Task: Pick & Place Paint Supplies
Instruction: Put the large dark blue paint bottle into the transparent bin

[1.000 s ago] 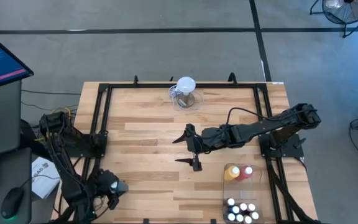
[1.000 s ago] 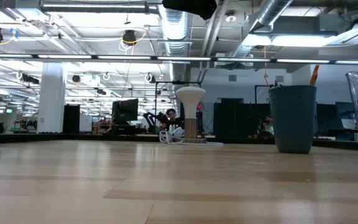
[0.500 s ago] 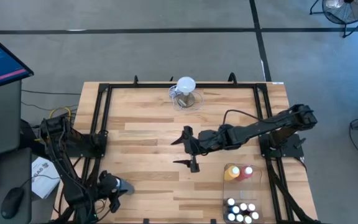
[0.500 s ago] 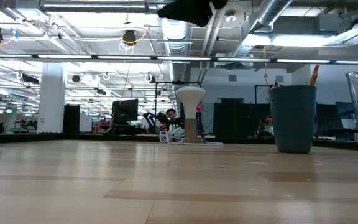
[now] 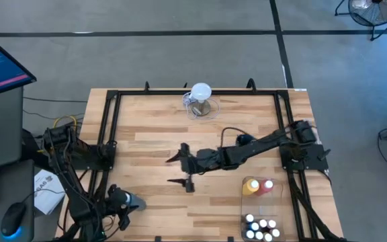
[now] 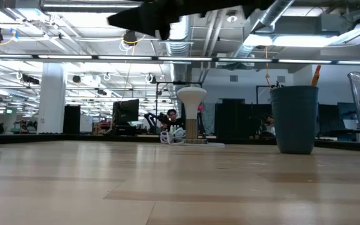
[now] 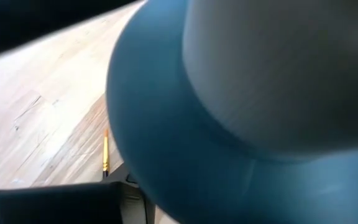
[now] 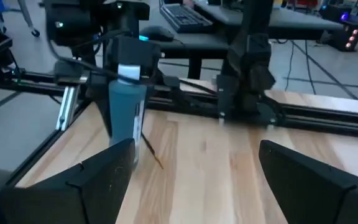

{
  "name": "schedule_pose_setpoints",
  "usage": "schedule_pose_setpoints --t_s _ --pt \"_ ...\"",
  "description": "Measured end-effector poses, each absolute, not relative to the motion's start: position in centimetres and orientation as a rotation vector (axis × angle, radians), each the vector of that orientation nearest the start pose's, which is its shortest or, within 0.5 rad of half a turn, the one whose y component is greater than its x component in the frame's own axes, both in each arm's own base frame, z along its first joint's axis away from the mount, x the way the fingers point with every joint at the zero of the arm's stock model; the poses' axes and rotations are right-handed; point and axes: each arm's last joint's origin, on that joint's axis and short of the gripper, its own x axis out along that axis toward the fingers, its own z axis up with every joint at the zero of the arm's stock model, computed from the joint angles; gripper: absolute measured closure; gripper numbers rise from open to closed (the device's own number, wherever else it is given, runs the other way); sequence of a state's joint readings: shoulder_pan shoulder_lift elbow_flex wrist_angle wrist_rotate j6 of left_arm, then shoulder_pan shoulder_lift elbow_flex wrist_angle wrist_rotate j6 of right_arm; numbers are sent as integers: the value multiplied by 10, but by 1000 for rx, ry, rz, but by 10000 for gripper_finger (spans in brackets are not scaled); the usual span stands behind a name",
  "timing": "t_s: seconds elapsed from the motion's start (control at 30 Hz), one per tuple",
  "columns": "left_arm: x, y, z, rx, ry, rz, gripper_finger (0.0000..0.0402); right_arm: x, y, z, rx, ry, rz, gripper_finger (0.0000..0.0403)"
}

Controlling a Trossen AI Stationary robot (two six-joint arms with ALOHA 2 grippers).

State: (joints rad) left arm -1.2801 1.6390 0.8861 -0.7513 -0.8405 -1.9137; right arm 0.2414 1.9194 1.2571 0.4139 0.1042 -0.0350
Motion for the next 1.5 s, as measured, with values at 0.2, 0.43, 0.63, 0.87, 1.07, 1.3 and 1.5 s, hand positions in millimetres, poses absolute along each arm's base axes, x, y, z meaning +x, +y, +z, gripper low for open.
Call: schedule_pose_setpoints --t_s 0.2,0.43,0.63,0.87,1.07,1.3,1.5 --pt "110 -248 157 -460 656 344 273 445 114 215 -74 300 189 67" --pt "137 -244 160 -370 627 325 273 444 120 225 -69 303 202 67" --pt "151 -240 161 -333 608 327 273 442 126 227 -69 304 216 67" --pt "156 -240 169 -337 585 299 273 443 127 221 -24 329 242 67" --pt "157 -237 186 -331 522 262 273 446 130 216 -9 305 280 77" --pt "174 -232 196 -280 498 235 273 446 135 226 48 219 289 80" --pt "193 -225 199 -235 500 218 273 446 137 225 63 231 289 81"
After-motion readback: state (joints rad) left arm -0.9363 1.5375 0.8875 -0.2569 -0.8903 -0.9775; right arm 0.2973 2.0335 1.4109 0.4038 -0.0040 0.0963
